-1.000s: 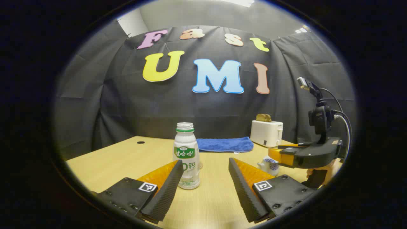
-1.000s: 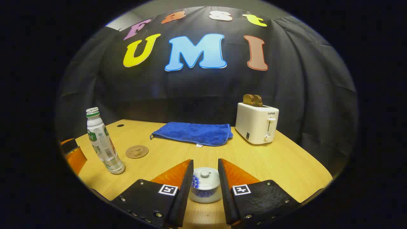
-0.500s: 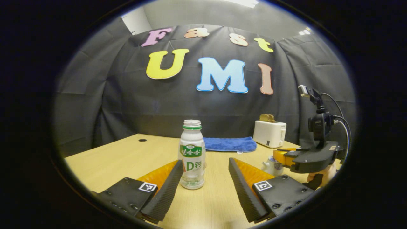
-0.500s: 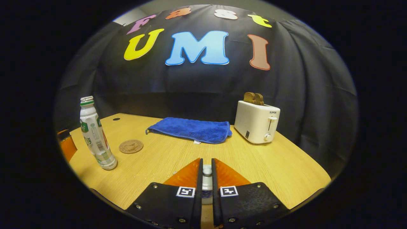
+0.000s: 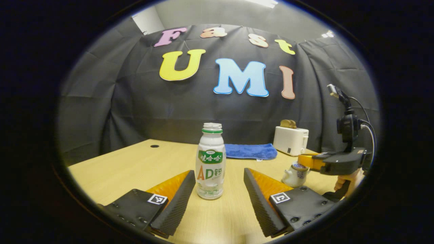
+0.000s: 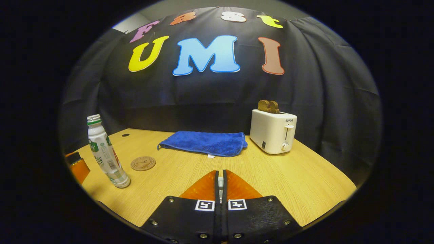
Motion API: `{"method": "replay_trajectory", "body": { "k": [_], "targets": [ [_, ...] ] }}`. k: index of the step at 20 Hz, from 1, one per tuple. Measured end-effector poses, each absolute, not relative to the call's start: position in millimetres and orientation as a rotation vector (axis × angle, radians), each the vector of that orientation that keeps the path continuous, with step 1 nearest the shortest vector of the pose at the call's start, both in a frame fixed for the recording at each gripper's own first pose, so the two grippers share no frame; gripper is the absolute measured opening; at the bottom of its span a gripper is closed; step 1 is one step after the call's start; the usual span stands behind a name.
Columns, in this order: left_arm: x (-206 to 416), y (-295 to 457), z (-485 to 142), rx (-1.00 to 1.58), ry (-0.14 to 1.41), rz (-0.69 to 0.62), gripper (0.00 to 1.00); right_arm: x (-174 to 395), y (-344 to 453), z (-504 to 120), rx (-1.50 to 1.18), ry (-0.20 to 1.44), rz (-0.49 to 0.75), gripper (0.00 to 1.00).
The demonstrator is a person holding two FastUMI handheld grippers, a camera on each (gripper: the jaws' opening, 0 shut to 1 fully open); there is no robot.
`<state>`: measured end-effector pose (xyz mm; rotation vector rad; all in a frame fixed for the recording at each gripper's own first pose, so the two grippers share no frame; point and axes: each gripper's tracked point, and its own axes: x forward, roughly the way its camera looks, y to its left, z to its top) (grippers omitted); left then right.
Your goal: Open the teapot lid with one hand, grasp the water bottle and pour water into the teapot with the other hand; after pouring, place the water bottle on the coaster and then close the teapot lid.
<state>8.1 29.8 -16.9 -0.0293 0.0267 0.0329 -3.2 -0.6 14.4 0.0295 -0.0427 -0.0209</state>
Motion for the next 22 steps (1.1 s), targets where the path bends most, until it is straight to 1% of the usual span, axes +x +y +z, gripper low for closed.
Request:
{"method": "replay_trajectory", "body": {
  "k": [4, 10, 11, 13, 15, 16, 18, 22],
  "targets": [
    [11.1, 31.7, -19.7, -0.027, 0.037, 0.033, 0.99, -21.1, -8.5, 41.8, 0.021, -0.113, -0.039, 0.0],
    [18.7, 35.6, -19.9, -0.011, 0.036, 0.034, 0.99, -56.1, -43.1, 80.7, 0.02, -0.213, -0.117, 0.0],
    [20.6, 36.3, -20.5, -0.009, 0.034, 0.032, 0.92, -62.3, -49.1, 85.3, 0.029, -0.224, -0.128, 0.0],
    [26.8, 36.9, -20.0, -0.001, 0.031, 0.028, 0.99, -72.4, -59.8, 90.0, 0.048, -0.237, -0.141, 0.0],
    [33.5, 40.2, -20.5, 0.014, 0.029, 0.036, 0.95, -81.1, -69.4, 93.6, 0.062, -0.249, -0.154, 0.0],
    [37.7, 42.2, -20.1, 0.023, 0.029, 0.042, 0.95, -84.9, -74.5, 94.8, 0.066, -0.255, -0.162, 0.0],
    [45.3, 44.3, -21.3, 0.039, 0.032, 0.049, 0.99, -91.2, -82.8, 95.1, 0.071, -0.262, -0.174, 0.0],
    [62.5, 47.7, -31.7, 0.049, 0.061, 0.059, 0.99, -97.7, -99.1, 91.2, 0.072, -0.261, -0.198, 0.0]
  ]
}}
